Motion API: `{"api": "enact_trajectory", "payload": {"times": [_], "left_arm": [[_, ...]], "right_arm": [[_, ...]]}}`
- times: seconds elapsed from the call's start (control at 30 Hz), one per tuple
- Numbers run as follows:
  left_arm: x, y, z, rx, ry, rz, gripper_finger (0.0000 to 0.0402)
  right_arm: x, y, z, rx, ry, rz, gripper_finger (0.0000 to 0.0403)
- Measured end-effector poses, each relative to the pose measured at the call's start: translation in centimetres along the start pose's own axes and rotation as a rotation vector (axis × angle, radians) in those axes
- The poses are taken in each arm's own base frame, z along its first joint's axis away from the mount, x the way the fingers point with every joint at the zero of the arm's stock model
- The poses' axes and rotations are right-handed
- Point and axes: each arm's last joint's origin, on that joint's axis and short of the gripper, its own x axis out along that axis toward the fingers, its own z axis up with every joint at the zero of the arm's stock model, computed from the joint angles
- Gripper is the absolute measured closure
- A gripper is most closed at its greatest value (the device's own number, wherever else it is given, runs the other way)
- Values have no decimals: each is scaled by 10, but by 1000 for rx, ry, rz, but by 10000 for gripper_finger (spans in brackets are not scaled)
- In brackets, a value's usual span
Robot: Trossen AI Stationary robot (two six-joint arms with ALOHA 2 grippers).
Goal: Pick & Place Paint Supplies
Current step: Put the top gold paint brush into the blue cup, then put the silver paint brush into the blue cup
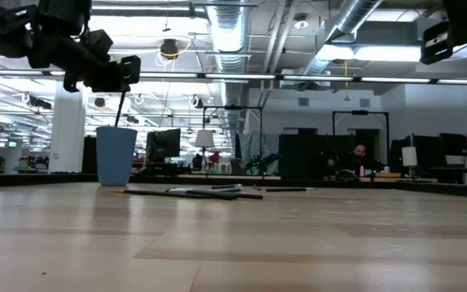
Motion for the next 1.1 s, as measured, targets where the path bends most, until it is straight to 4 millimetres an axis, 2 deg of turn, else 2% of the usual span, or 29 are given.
{"api": "enact_trajectory", "payload": {"times": [0.3,0.47,0.63,0.73,0.9,1.1], "left_arm": [[-2,3,-16,29,35,-22,323],[-2,0,-13,15,32,-111,286],[-4,-14,14,-41,-17,-242,248],[-5,-20,33,-64,-39,-266,241],[-5,-34,63,-57,15,-371,260],[17,-68,84,40,183,-432,271]], "right_arm": [[0,0,0,0,0,0,311],[0,0,0,0,0,0,311],[0,0,0,0,0,0,311],[0,0,0,0,0,0,311],[0,0,0,0,0,0,311],[0,0,0,0,0,0,311]]}}
